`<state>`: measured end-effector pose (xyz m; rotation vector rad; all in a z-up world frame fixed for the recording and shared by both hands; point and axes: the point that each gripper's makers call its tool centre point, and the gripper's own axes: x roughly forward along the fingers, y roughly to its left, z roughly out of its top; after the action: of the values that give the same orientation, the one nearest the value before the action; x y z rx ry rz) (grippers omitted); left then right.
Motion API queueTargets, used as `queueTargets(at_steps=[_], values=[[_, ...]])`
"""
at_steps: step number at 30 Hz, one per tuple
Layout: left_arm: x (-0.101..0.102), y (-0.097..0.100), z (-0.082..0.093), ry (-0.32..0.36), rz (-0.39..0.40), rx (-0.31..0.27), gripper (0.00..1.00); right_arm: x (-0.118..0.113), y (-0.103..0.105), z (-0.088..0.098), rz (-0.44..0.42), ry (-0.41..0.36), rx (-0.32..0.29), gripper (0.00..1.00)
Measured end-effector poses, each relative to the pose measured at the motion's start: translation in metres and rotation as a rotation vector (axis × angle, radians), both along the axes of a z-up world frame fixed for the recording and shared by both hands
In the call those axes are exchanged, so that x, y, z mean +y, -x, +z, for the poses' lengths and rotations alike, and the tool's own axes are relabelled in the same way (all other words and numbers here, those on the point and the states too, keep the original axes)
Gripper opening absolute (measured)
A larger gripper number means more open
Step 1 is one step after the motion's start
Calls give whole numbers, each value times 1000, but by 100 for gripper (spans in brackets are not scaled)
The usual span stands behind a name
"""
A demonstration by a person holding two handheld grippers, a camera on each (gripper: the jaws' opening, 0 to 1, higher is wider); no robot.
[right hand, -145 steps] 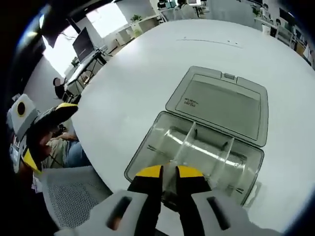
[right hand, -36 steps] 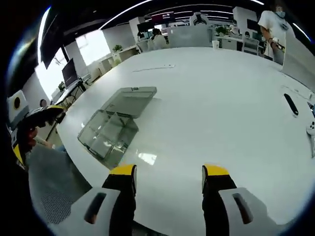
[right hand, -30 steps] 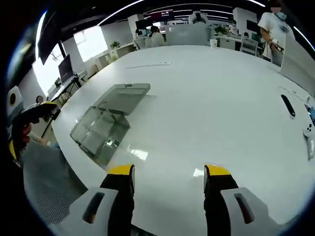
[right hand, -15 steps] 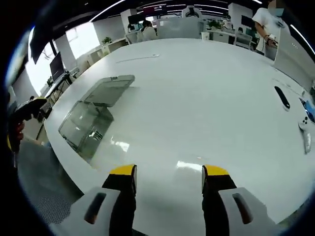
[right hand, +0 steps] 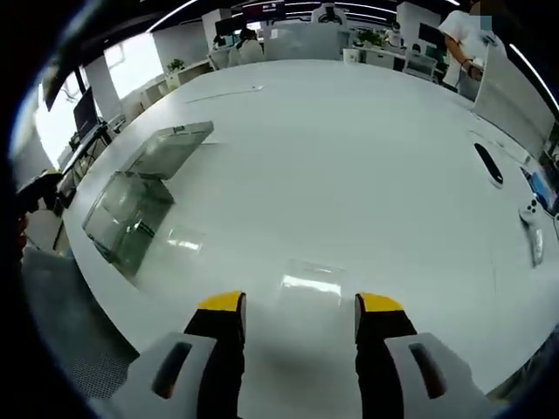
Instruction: Insert the divider into the dual guide fixture by aligning both edges with the guide slots and pushing it downward to the bottom, including one-sided entry, uneven engagement, binding, and posture correction.
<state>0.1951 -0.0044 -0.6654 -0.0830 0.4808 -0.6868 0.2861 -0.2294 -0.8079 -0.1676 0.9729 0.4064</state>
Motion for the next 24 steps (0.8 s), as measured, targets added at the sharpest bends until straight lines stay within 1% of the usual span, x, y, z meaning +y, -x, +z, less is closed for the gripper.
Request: queueTargets(at_steps=[4,7,11,16,21,22,23,24], values=[[-1,0,1,8,-1,4,89,-6,-1,-4,-19,18,3,46],[0,0,1,0,0,3,89,-8,-2,-5,-24,23,1,46],[2,0,2,4,10,2,89,-9,-2,-10,-25,38,19,44],[4,0,1,-4,10,5,89,-12,-3,-12,-16,61,6,44],[4,1,1,1,17,3,89,-14,-6,-11,-26,70,-10,48],[3,1,1,2,16,3,89,-14,-5,-12,-24,65,-11,47],[3,2,1,2,15,2,89,-12,-4,-12,-35,44,-4,46],[2,2,1,2,13,3,89,-13,-5,-12,-22,59,-10,45]])
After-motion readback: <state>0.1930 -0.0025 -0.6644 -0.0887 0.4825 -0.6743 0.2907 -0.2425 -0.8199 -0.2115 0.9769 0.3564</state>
